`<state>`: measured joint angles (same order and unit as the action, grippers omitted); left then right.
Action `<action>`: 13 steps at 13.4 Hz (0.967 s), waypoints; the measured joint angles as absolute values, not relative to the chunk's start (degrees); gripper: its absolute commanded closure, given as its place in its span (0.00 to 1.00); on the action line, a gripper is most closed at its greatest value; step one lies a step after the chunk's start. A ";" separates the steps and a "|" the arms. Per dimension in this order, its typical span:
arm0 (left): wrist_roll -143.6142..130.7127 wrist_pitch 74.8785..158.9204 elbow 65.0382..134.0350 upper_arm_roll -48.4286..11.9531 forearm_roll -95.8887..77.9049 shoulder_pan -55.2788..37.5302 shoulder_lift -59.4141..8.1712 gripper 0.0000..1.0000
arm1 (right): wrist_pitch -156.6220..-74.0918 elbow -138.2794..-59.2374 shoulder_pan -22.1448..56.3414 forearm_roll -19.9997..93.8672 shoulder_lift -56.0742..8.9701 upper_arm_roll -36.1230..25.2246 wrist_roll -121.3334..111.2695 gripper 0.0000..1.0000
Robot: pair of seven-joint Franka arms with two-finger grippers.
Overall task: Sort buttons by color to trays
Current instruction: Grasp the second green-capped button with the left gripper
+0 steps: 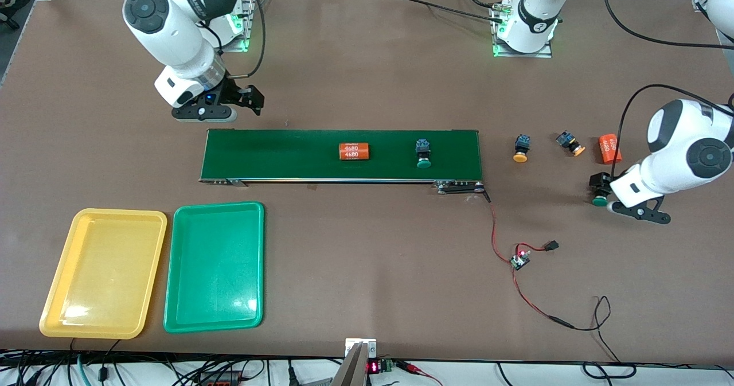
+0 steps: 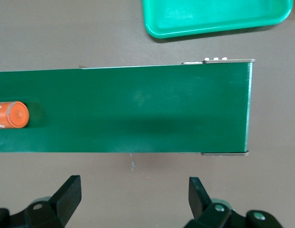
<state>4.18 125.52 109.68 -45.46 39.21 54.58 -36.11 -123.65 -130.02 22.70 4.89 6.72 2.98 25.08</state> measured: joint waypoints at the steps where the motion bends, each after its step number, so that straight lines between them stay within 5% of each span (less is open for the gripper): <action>1: 6.43 128.04 109.70 -44.48 39.51 55.99 -38.02 0.00 | -124.32 -130.03 23.39 4.89 6.34 3.02 26.22 0.00; 4: 8.90 129.64 110.34 -43.58 39.61 58.16 -41.50 0.00 | -124.98 -130.02 24.14 4.89 5.67 3.03 27.26 0.00; 5: 8.90 129.66 110.99 -43.57 39.61 58.45 -41.78 0.08 | -125.02 -130.02 24.14 4.89 5.62 2.99 27.26 0.00; 7: 8.90 129.70 111.76 -43.53 39.61 58.62 -41.98 0.44 | -125.04 -130.02 24.14 4.89 5.62 2.98 27.27 0.00; 9: 8.83 129.70 112.10 -43.54 39.61 58.62 -41.98 0.64 | -125.12 -129.99 24.15 4.89 5.62 2.99 27.75 0.00; 11: 8.82 129.56 112.18 -43.54 39.61 58.62 -41.98 0.76 | -125.26 -129.87 24.15 4.89 5.62 2.99 28.13 0.00; 13: 8.82 128.41 112.10 -43.65 39.61 58.63 -41.97 0.76 | -125.27 -129.72 24.15 4.89 5.62 2.99 28.23 0.00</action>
